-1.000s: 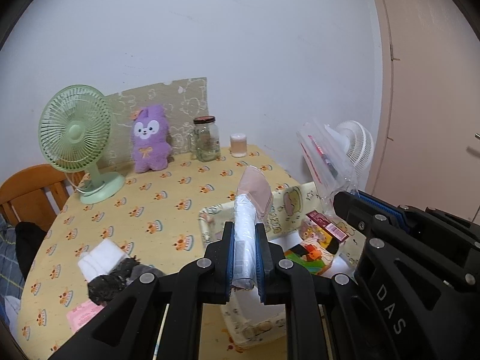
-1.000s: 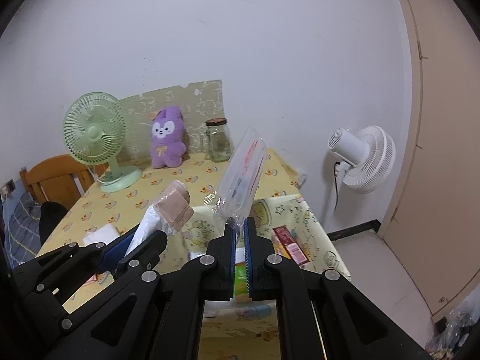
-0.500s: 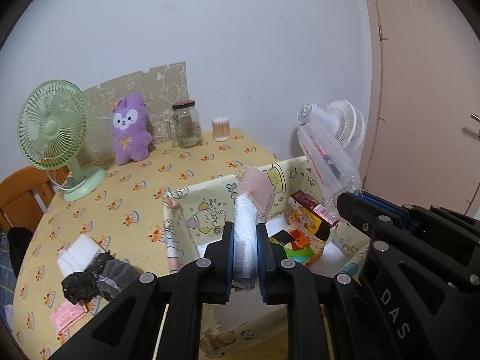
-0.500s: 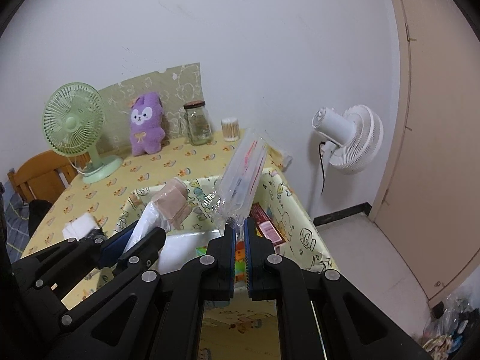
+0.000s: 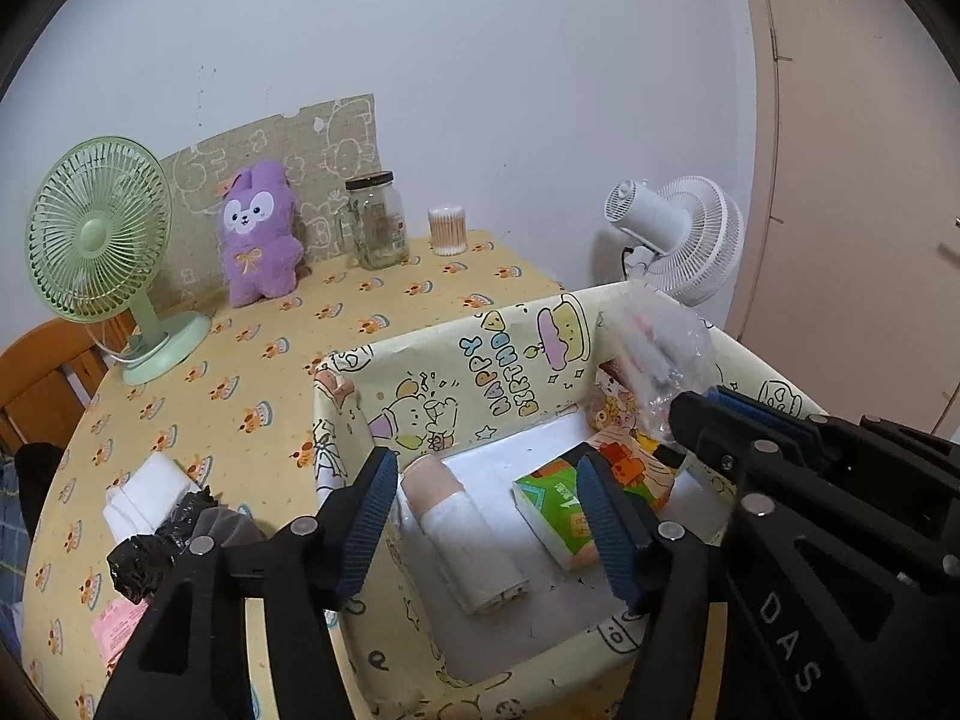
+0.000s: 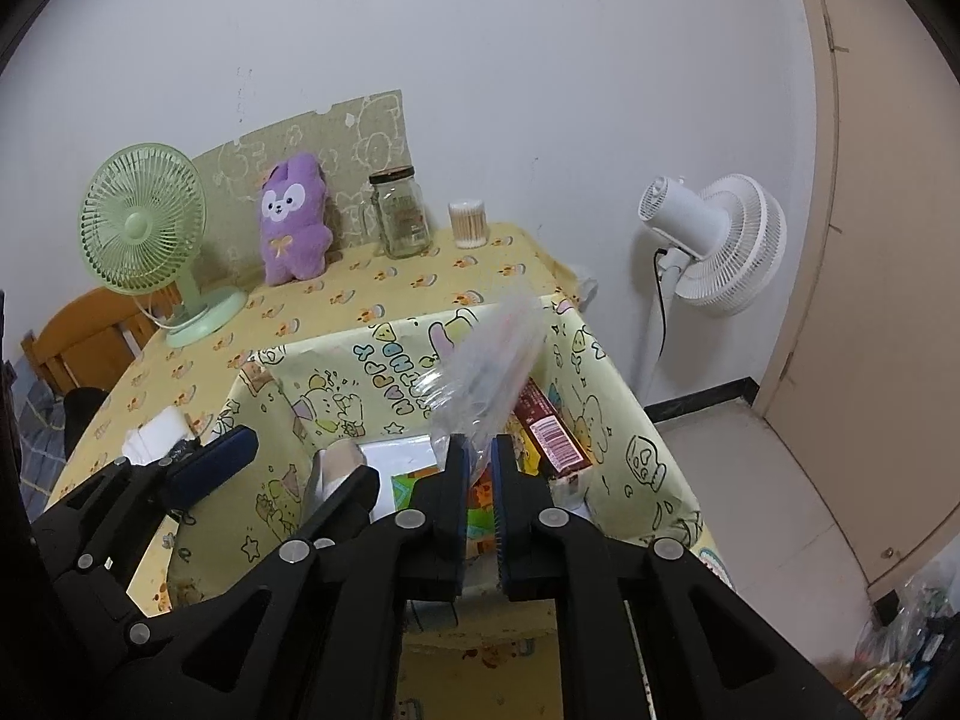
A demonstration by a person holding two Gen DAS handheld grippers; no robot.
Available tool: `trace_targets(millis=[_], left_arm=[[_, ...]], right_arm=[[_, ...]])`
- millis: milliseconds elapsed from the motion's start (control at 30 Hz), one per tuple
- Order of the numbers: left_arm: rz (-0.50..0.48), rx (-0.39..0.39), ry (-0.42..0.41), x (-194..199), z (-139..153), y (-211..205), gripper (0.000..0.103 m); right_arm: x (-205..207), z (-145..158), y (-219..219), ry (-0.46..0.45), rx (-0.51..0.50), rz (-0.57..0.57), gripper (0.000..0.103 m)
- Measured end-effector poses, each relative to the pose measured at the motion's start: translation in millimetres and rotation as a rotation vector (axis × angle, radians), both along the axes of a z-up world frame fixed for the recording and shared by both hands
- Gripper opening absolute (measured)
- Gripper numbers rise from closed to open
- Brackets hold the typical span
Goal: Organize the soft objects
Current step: 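Open both tools to release the bag and white roll, then withdraw both tools from the box toward the remaining items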
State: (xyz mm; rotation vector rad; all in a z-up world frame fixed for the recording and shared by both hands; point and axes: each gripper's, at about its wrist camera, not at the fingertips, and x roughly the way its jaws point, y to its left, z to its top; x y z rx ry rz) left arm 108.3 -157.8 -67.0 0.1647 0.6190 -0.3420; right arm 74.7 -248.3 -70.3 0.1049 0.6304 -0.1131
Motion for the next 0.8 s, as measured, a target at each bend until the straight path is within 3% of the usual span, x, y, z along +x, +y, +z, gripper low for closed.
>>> trace_targets(millis=[67, 133, 167, 433, 800], left_arm=[[-0.009, -0.007, 0.005, 0, 0, 0, 0.069], [-0.021, -0.015, 0.007, 0, 1, 0, 0.076], [-0.024, -0.017, 0.004, -1, 2, 0, 0.078], [-0.032, -0.024, -0.002, -6, 9, 2, 0.089], [-0.015, -0.041, -0.042, -17, 25, 18, 0.094]], right_arm=[[1, 1, 0, -0.002, -0.010, -0.010, 0.031], [0, 2, -1, -0.014, -0.011, -0.024, 0.066], [-1, 2, -2, -0.023, -0.009, -0.034, 0.071], [-3, 6, -2, -0.031, 0.005, -0.036, 0.083], [-16, 21, 15, -0.080, -0.016, -0.030, 0.092]])
